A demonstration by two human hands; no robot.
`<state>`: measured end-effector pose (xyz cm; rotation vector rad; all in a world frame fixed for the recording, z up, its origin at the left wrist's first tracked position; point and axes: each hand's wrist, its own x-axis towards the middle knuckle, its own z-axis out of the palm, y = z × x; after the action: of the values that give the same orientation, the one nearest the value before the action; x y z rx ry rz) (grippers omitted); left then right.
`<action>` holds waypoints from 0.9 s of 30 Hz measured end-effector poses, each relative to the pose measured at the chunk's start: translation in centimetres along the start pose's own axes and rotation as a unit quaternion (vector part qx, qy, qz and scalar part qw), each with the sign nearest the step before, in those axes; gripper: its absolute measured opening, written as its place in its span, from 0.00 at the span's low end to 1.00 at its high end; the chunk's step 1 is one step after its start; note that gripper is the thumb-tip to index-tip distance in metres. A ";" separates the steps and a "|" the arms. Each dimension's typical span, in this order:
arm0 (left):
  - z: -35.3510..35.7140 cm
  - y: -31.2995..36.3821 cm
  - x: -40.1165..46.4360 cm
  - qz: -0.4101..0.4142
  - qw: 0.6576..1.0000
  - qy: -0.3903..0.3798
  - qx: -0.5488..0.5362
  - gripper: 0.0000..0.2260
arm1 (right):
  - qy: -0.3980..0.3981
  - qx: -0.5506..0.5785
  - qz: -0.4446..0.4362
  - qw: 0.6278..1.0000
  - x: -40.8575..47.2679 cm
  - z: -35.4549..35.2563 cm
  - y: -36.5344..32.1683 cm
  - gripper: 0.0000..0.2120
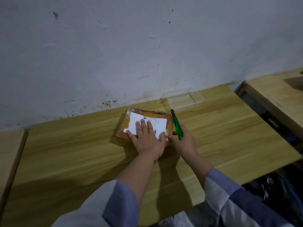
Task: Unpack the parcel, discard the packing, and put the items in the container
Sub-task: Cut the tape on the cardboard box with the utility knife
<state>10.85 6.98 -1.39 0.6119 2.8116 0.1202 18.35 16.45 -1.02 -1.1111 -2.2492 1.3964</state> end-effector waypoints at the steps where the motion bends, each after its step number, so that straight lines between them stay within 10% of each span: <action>1: 0.0 -0.2 0.0 0.012 1.000 0.003 0.006 0.33 | -0.004 0.002 0.001 1.000 0.1 -0.1 0.0 0.37; 8: -0.7 -1.7 1.5 0.171 0.984 -0.006 0.039 0.29 | -0.037 0.003 0.030 0.999 1.1 -1.2 -1.1 0.37; 27: 0.3 -0.8 2.2 0.242 0.970 0.012 0.028 0.26 | -0.020 -0.098 0.020 0.995 -4.0 -2.2 -1.7 0.23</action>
<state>8.72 7.20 -2.30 1.3063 2.6334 0.1403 21.50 14.56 2.13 -1.2050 -2.4476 1.2446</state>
